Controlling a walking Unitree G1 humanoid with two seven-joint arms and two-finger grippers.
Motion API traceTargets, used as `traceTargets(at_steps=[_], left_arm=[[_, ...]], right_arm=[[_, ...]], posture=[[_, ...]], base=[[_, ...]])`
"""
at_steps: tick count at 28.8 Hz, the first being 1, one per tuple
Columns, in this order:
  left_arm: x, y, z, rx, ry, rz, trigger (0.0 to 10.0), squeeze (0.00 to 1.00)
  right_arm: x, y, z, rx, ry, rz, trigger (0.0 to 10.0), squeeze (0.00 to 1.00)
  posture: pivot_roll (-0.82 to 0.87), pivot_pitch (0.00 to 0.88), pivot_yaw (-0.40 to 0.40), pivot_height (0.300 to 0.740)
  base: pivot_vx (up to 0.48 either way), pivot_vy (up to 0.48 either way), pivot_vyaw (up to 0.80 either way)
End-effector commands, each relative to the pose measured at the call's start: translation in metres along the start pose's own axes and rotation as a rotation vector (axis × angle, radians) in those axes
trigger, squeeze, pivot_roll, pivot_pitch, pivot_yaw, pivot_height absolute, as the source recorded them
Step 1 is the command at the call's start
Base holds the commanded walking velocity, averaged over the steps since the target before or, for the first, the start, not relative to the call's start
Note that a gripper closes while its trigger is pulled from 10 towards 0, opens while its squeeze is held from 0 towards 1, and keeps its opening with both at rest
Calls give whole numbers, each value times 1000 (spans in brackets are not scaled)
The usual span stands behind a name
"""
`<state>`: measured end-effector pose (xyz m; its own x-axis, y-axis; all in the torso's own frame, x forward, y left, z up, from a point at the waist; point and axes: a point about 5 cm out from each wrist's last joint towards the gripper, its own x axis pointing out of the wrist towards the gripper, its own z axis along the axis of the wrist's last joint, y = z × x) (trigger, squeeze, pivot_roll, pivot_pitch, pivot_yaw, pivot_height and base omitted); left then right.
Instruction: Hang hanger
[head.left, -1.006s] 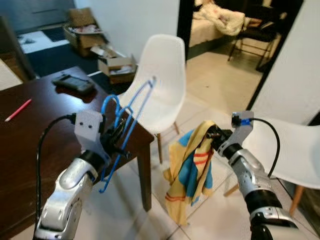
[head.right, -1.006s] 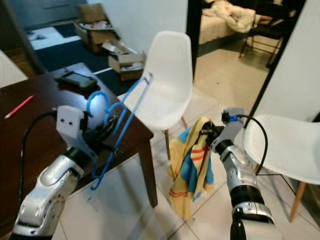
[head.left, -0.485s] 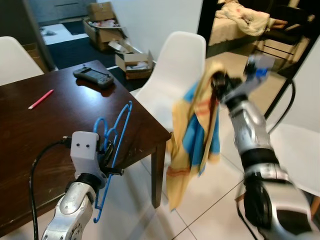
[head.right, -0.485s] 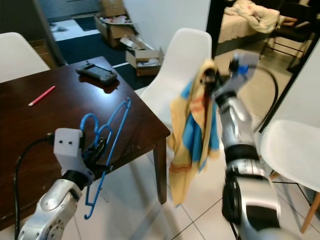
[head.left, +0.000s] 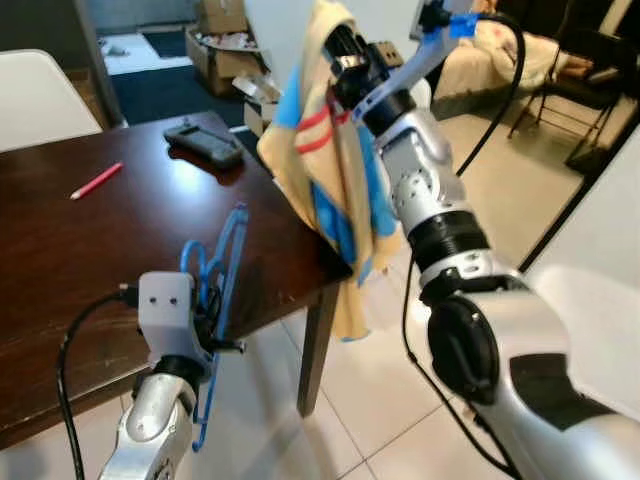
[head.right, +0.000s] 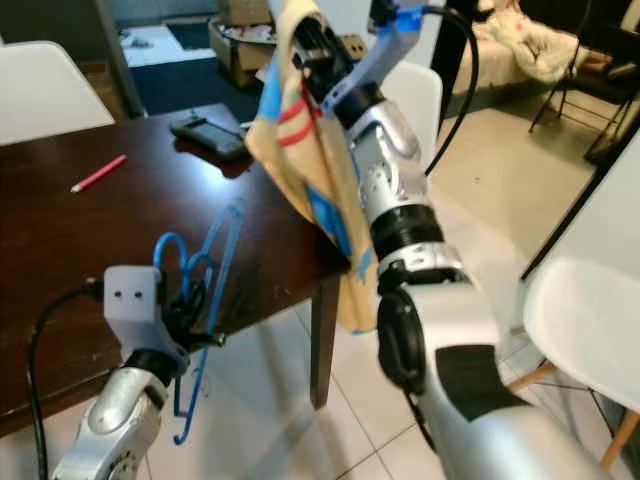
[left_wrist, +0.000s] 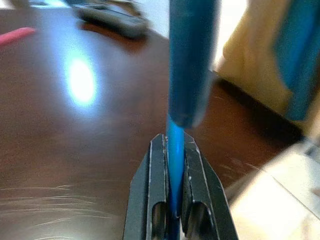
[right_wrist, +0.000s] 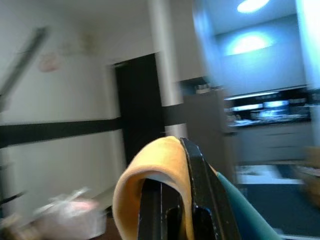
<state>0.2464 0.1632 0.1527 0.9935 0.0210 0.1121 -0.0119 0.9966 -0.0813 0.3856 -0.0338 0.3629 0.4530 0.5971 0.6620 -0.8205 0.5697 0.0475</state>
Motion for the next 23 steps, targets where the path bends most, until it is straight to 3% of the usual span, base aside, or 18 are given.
traceTargets(at_steps=[1,2,3,8,10,12,17,23], left_arm=[[4,6,18,30,-75,65,10000,0],[4,6,18,30,-75,65,10000,0],[6,12,27,58,-107,90,10000,0],[10,23,40,108,-156,133,10000,0],[21,46,67,168,-247,214,10000,0],[25,56,83,197,-301,252,10000,0],[25,58,89,213,-321,263,10000,0],[24,54,95,251,-344,266,10000,0]], right_arm=[[13,32,-14,49,18,161,10000,0],[13,32,-14,49,18,161,10000,0],[11,42,-27,76,45,198,10000,0],[6,48,-44,96,86,205,10000,0],[-1,43,-55,103,127,161,10000,0],[-6,40,-61,112,147,137,10000,0],[-9,38,-64,123,158,124,10000,0],[-25,34,-84,143,245,58,10000,0]], posture=[[128,73,-116,740],[128,73,-116,740],[130,74,-117,740],[131,75,-119,740],[127,77,-117,740],[127,78,-116,740],[127,78,-116,740],[134,82,-121,740]], base=[[0,0,406],[0,0,406],[0,0,406],[0,0,410],[0,0,413],[0,0,413],[0,0,415],[0,0,410]])
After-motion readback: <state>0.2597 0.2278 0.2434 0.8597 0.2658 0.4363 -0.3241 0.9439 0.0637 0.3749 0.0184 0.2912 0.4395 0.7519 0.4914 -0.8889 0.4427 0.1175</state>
